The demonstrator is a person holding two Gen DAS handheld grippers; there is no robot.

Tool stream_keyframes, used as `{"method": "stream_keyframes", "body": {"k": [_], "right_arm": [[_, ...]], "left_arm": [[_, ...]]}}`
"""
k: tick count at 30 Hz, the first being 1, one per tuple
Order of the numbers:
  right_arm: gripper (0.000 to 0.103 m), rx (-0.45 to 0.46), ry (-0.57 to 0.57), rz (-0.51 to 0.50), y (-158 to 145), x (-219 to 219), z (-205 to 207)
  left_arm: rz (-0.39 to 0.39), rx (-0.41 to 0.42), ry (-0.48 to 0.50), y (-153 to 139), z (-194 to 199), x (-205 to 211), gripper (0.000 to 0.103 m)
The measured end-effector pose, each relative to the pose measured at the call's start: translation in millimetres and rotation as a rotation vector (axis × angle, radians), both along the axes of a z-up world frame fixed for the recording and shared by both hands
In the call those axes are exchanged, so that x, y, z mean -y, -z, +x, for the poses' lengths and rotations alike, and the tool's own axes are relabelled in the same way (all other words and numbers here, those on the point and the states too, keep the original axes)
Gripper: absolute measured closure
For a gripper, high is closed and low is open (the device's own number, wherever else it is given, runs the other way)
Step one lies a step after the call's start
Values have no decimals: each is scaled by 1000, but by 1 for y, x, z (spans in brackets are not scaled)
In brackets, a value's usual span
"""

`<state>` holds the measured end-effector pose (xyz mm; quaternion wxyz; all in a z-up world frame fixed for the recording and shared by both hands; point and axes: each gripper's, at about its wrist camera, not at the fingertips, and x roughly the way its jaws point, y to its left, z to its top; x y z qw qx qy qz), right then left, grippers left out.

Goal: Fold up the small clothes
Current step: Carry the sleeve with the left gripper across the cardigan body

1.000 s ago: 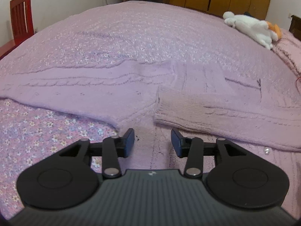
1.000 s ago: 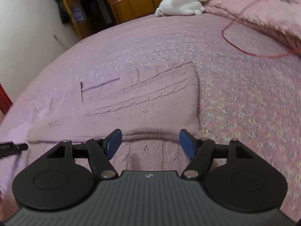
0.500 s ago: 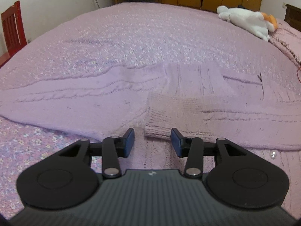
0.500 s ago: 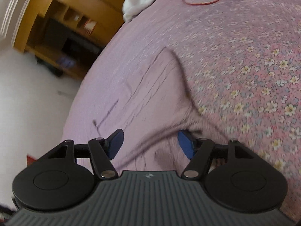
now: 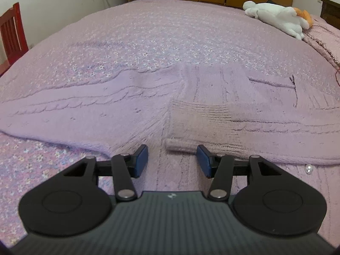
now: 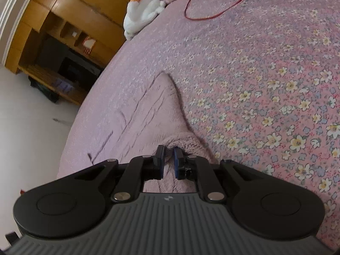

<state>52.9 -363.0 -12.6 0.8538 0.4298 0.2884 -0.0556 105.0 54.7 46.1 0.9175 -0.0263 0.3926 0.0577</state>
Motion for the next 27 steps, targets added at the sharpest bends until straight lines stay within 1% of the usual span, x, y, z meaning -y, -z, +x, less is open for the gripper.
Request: {"method": "stream_keyframes", "body": {"k": [2,3,4,5,7,8,11,14,17,20,23,25,27], "right_arm": [[82,-5,-30,-52,-10,-5,0],[79,-5,-49,-98,-17,-8,-2],[68,-3,-69,-149,-24,-14,-5],[52,0,-83,-191,-32,-19,-8],[37,9,-114,-276,-44,-31,-16],[33,16,-136,-309,-49,-37,-19],[31,3,-207,-360,-59,-52,-26],[29,-16,-272,-370,-58,-72,-38],[29,-26,-329,-389,-59,-95,-49],[29,-39,-357,-380,-57,-115,-54],[29,-59,-374,-355,-54,-131,-56],[29,-85,-401,-365,-54,-144,-58],[29,-114,-426,-386,-55,-158,-62]], "left_arm": [[0,2,-7,-8,-7,-5,50],[2,8,-8,-13,-12,-8,50],[1,10,-11,-17,-17,-12,50],[-1,9,-14,-21,-21,-15,50],[-11,0,-21,-29,-28,-22,50],[-18,-7,-27,-33,-33,-28,50],[-34,-29,-52,-39,-47,-41,50],[-58,-68,-73,-41,-64,-56,50],[-76,-88,-82,-41,-87,-69,50],[-96,-79,-96,-43,-113,-83,50],[-151,-67,-112,-43,-136,-96,50],[-180,-65,-112,-44,-149,-104,50],[-182,-55,-110,-47,-158,-108,50]]}}
